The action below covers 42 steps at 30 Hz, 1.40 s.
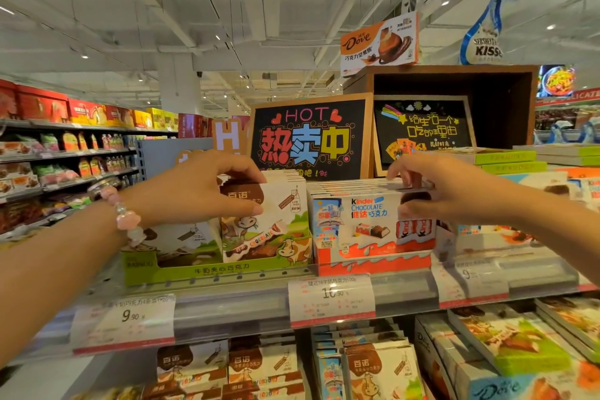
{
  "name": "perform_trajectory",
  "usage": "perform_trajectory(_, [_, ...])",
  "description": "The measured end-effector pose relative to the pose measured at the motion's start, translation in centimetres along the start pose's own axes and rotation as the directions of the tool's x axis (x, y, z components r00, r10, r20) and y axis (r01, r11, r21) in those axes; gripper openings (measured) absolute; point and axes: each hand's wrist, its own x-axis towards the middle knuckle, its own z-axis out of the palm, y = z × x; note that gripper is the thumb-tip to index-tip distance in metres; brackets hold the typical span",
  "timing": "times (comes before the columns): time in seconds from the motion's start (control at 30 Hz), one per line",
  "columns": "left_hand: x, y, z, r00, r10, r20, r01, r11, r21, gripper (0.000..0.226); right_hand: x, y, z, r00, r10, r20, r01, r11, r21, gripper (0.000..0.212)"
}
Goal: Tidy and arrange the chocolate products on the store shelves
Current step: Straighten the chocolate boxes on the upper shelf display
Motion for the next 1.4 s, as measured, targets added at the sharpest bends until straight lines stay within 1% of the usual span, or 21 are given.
perform_trajectory(0.07, [-0.1, 0.2, 0.0, 0.999, 0.022, -0.025, -0.022, 1.0, 0.005, 0.025, 0.2, -0.1, 0.0, 0.999, -0.022, -0.034, 0.021, 1.0, -0.022, 0.037])
perform_trajectory(0.13, [-0.2, 0.3, -0.1, 0.999, 0.028, -0.041, -0.029, 1.0, -0.005, 0.027, 0.5, -0.4, 0.0, 0.998, -0.069, -0.014, 0.068, 0.997, -0.047, 0.036])
perform_trajectory(0.17, [-0.3, 0.3, -0.1, 0.999, 0.021, -0.045, -0.021, 1.0, -0.002, 0.031, 0.8, -0.6, -0.1, 0.996, -0.085, 0.006, 0.085, 0.996, -0.026, 0.036])
perform_trajectory(0.23, [-0.4, 0.4, -0.3, 0.999, -0.01, -0.043, 0.011, 1.0, 0.026, 0.04, 1.3, -1.2, -0.2, 0.993, -0.113, 0.038, 0.109, 0.991, 0.083, 0.034])
perform_trajectory(0.27, [-0.5, 0.5, -0.4, 0.999, -0.023, -0.04, 0.025, 0.999, 0.044, 0.041, 1.7, -1.7, -0.3, 0.991, -0.132, 0.038, 0.125, 0.98, 0.155, 0.032])
perform_trajectory(0.37, [-0.9, 0.7, -0.6, 1.0, -0.019, -0.014, 0.02, 0.991, 0.134, 0.038, 3.5, -3.5, -0.2, 0.981, -0.192, -0.023, 0.189, 0.926, 0.328, 0.023])
perform_trajectory(0.43, [-1.4, 0.9, -0.7, 1.0, -0.015, 0.026, 0.011, 0.985, 0.174, 0.044, 5.3, -4.9, -0.1, 0.976, -0.21, -0.05, 0.213, 0.9, 0.381, 0.018])
perform_trajectory(0.47, [-1.7, 1.0, -0.8, 0.998, -0.016, 0.054, 0.007, 0.987, 0.164, 0.047, 6.3, -5.5, -0.1, 0.975, -0.219, -0.044, 0.219, 0.897, 0.384, 0.018])
perform_trajectory(0.53, [-2.2, 0.9, -0.8, 0.995, 0.012, 0.095, -0.024, 0.992, 0.127, 0.052, 8.2, -6.6, 0.1, 0.968, -0.249, 0.012, 0.229, 0.905, 0.358, 0.017])
perform_trajectory(0.6, [-2.5, 0.5, -0.8, 0.995, 0.053, 0.081, -0.061, 0.994, 0.093, 0.051, 9.8, -7.4, 0.5, 0.954, -0.281, 0.103, 0.228, 0.905, 0.359, 0.019])
perform_trajectory(0.7, [-2.7, 0.4, -0.6, 0.997, 0.072, 0.029, -0.073, 0.996, 0.048, 0.047, 11.4, -8.6, 1.1, 0.927, -0.306, 0.218, 0.203, 0.896, 0.394, 0.019])
perform_trajectory(0.77, [-2.8, 0.4, -0.6, 0.999, 0.052, 0.002, -0.052, 0.999, 0.014, 0.047, 12.3, -9.0, 1.6, 0.901, -0.32, 0.294, 0.198, 0.905, 0.377, 0.018])
perform_trajectory(0.87, [-2.9, 0.4, -0.6, 0.999, -0.008, -0.031, 0.007, 1.0, -0.018, 0.049, 13.3, -9.0, 2.2, 0.871, -0.329, 0.365, 0.226, 0.928, 0.298, 0.019])
perform_trajectory(0.97, [-3.0, 0.3, -0.6, 0.997, -0.051, -0.054, 0.052, 0.998, 0.018, 0.044, 13.6, -9.0, 2.6, 0.841, -0.347, 0.414, 0.269, 0.934, 0.235, 0.023])
perform_trajectory(1.03, [-3.1, 0.1, -0.8, 0.998, -0.056, -0.021, 0.058, 0.996, 0.064, 0.046, 13.6, -8.9, 2.9, 0.83, -0.357, 0.429, 0.302, 0.933, 0.194, 0.023])
perform_trajectory(1.1, [-3.3, -0.2, -1.2, 0.996, -0.07, 0.047, 0.065, 0.992, 0.106, 0.05, 13.4, -8.7, 2.9, 0.836, -0.362, 0.413, 0.307, 0.932, 0.195, 0.023])
perform_trajectory(1.17, [-3.6, -0.6, -1.5, 0.996, -0.064, 0.066, 0.054, 0.989, 0.137, 0.057, 13.1, -8.8, 2.6, 0.864, -0.353, 0.358, 0.269, 0.926, 0.263, 0.019])
perform_trajectory(1.23, [-4.1, -0.8, -1.7, 0.999, -0.037, 0.03, 0.032, 0.986, 0.162, 0.062, 13.1, -9.2, 2.1, 0.893, -0.363, 0.265, 0.256, 0.895, 0.365, 0.016])
perform_trajectory(1.3, [-4.5, -0.9, -2.0, 0.999, -0.051, -0.018, 0.054, 0.984, 0.17, 0.068, 13.4, -10.2, 1.7, 0.902, -0.387, 0.192, 0.283, 0.865, 0.415, 0.016])
perform_trajectory(1.33, [-4.7, -1.1, -2.2, 0.997, -0.068, -0.029, 0.072, 0.983, 0.167, 0.07, 13.6, -10.9, 1.5, 0.898, -0.402, 0.176, 0.299, 0.854, 0.424, 0.017])
perform_trajectory(1.4, [-5.1, -1.7, -2.8, 0.992, -0.121, -0.028, 0.124, 0.975, 0.186, 0.078, 14.3, -12.4, 1.2, 0.884, -0.426, 0.194, 0.319, 0.851, 0.416, 0.019])
